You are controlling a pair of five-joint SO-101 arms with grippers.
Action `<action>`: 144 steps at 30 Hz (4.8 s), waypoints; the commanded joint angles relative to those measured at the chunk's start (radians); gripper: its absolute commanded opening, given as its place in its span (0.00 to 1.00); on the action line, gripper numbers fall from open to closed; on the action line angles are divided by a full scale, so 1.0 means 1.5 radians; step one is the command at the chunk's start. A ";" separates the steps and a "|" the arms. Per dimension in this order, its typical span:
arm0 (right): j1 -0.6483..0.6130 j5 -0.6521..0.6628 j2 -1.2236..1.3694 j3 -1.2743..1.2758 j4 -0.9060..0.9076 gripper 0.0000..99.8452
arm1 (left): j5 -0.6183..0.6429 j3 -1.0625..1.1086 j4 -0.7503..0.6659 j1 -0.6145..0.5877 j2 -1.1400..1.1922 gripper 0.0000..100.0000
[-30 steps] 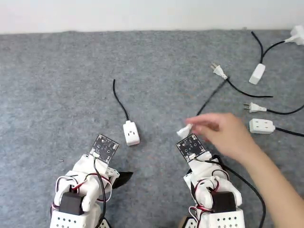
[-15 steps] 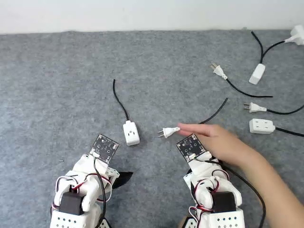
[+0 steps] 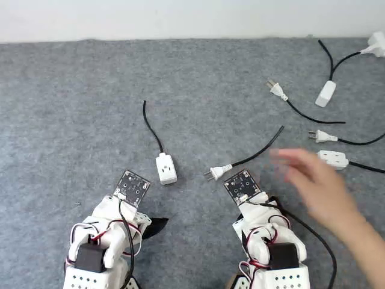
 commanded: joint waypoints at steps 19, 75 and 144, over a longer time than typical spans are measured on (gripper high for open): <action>0.002 0.008 -0.008 0.010 0.007 0.30 | -0.006 -0.006 0.001 0.000 -0.015 0.40; 0.149 0.221 -0.008 0.010 -0.141 0.30 | -0.168 -0.031 -0.223 -0.133 -0.015 0.40; -0.189 0.568 1.325 -0.914 0.001 0.30 | 0.108 -0.387 -0.578 -0.219 0.728 0.40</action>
